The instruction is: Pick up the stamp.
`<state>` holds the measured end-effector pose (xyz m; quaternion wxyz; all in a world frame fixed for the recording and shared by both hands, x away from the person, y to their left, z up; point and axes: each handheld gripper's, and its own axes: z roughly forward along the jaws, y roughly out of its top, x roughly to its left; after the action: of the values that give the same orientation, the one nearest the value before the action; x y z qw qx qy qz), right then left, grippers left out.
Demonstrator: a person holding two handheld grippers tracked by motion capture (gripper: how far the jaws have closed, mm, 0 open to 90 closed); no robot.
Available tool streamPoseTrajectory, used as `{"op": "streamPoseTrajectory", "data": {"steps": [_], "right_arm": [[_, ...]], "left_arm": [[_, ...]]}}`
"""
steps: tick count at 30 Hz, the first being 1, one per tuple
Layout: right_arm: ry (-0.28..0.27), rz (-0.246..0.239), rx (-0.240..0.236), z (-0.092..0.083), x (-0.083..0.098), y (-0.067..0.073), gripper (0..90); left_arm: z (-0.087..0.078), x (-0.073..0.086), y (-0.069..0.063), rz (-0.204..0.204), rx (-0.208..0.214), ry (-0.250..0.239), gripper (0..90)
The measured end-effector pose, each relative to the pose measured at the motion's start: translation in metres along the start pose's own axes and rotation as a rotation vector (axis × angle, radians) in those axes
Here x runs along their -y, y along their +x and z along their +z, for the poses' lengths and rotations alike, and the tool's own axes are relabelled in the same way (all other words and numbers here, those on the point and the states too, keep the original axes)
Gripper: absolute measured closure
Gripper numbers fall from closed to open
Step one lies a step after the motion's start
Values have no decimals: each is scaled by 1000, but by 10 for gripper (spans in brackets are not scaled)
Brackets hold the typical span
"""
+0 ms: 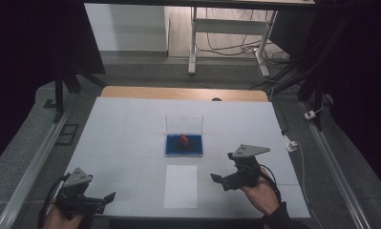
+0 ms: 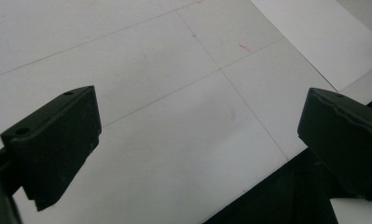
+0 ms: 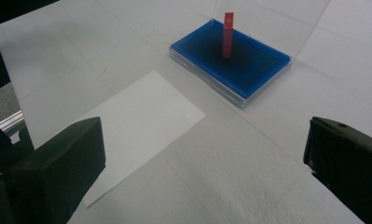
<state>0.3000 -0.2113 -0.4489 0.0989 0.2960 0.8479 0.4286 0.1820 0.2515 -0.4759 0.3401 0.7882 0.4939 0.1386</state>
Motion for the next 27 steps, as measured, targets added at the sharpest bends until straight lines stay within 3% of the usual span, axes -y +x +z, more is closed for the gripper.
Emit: {"op": "streamPoseTrajectory", "data": {"steps": [8,19,27], "right_arm": [[23,14,-31,17,-12,-2,0],[44,-6,11,39,-24,-7,0],[58,-19,12,55,-32,-10,0]], "left_arm": [[0,0,0,2,1,2,0],[1,0,0,0,2,3,0],[1,0,0,1,2,4,0]]}}
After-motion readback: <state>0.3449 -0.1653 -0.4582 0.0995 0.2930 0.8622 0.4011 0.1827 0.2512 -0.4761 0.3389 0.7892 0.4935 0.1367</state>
